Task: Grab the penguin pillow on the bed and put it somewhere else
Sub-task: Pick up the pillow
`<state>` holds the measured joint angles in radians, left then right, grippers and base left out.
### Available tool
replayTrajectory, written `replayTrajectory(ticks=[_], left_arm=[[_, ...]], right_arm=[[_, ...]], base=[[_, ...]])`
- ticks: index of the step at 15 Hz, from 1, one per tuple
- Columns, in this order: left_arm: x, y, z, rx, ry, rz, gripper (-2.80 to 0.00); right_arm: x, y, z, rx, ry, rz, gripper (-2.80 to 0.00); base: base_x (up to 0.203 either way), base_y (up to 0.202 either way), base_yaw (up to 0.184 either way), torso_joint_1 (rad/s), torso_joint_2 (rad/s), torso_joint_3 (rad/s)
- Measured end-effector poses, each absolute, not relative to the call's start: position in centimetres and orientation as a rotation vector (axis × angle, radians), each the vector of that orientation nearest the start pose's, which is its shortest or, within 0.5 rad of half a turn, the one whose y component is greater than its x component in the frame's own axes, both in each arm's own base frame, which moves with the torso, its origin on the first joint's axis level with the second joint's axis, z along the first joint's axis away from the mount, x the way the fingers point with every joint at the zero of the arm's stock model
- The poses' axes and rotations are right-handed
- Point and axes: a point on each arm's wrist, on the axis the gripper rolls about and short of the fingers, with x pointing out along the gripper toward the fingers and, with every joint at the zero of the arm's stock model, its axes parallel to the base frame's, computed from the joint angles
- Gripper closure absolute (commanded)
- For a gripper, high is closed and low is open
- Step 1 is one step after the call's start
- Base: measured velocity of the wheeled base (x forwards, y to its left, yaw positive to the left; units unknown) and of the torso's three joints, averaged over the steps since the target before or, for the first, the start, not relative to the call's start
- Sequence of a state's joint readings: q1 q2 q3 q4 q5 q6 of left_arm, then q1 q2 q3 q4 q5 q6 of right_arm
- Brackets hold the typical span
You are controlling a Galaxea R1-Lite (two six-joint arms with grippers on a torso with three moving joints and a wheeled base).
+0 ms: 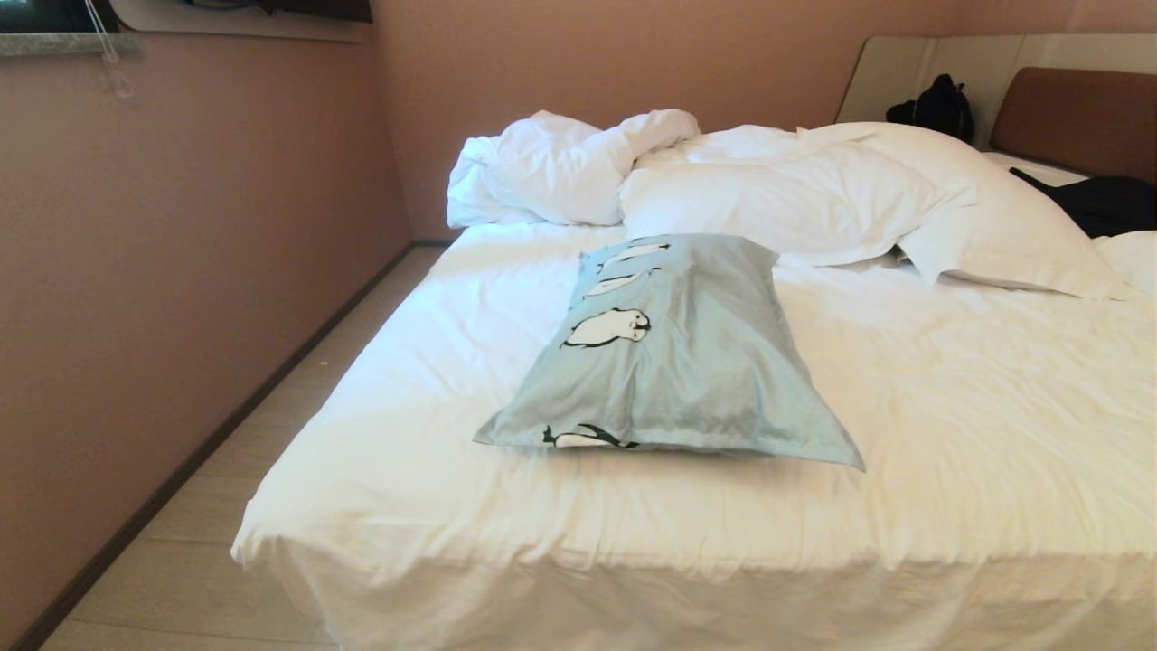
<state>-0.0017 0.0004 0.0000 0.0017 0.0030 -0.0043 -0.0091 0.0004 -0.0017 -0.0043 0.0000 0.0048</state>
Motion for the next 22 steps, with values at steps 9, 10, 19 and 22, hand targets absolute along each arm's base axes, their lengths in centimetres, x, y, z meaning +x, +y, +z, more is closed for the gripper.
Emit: replayTrajectory(ticks=[9,10,19,22], left_arm=[[-2.3,0.0,7.5,-0.004,0.002,0.001,0.00],[-2.3,0.0,7.5,-0.004,0.002,0.001,0.00],[-2.3,0.0,7.5,-0.004,0.002,0.001,0.00],[-2.3,0.0,7.5,-0.004,0.002,0.001,0.00]], right_arm=[[-2.3,0.0,7.6,0.004,-0.006,-0.009,0.00],[-2.3,0.0,7.6,0.005,-0.005,-0.009,0.00],[-3.9,0.0,11.8,-0.009,-0.149,-0.015,0.00],[-5.3,0.1,15.0,-0.039,-0.200,0.018,0.00]], base=[[0.000,0.000,0.000,0.000,0.00,0.000],[0.000,0.000,0.000,0.000,0.00,0.000],[0.000,0.000,0.000,0.000,0.00,0.000],[0.000,0.000,0.000,0.000,0.00,0.000]])
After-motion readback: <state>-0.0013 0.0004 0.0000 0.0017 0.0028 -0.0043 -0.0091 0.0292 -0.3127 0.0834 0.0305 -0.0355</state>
